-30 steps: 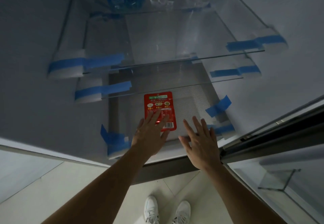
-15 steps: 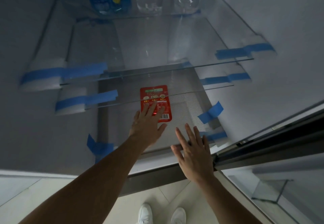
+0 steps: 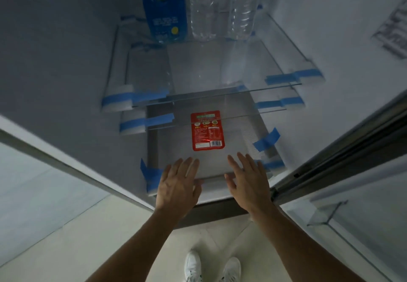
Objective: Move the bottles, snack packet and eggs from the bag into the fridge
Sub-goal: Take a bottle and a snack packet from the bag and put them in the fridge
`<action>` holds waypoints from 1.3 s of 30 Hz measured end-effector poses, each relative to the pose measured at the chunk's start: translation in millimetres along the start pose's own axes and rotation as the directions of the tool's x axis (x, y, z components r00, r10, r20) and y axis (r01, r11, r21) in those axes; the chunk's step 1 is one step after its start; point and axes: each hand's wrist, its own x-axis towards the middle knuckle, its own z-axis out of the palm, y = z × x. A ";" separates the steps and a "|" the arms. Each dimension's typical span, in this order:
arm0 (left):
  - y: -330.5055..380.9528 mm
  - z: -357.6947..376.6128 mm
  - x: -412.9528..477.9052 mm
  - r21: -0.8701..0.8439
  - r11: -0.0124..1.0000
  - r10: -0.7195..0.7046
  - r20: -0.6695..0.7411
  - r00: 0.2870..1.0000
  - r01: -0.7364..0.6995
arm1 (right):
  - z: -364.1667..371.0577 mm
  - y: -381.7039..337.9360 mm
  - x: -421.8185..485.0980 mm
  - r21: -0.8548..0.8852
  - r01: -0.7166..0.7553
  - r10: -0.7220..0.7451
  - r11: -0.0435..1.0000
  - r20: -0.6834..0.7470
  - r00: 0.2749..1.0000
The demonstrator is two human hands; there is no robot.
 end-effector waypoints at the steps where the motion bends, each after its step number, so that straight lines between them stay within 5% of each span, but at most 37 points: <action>1: 1.6 -9.5 -3.7 0.013 1.000 0.000 -0.007 1.000 0.000 | -11.5 -5.4 -2.7 0.006 0.007 -0.007 1.000 -0.011 1.000; 10: 11.6 -82.2 -16.8 0.048 0.995 0.096 -0.166 0.982 -0.089 | -92.6 -42.6 -25.6 0.062 0.052 -0.031 0.997 -0.308 0.951; 22: 50.8 -82.5 -9.1 -0.010 0.949 0.310 -0.161 0.937 -0.316 | -105.0 -20.4 -70.3 0.056 -0.114 0.127 0.992 -0.426 0.896; 29: 115.8 -79.9 -12.6 -0.059 0.848 0.517 -0.124 0.847 -0.527 | -104.8 8.2 -142.1 0.069 -0.329 0.316 0.942 -0.516 0.796; 39: 209.9 -82.4 -67.4 -0.087 0.582 0.783 -0.211 0.586 -0.809 | -114.4 37.2 -269.9 0.147 -0.629 0.590 0.763 -0.556 0.586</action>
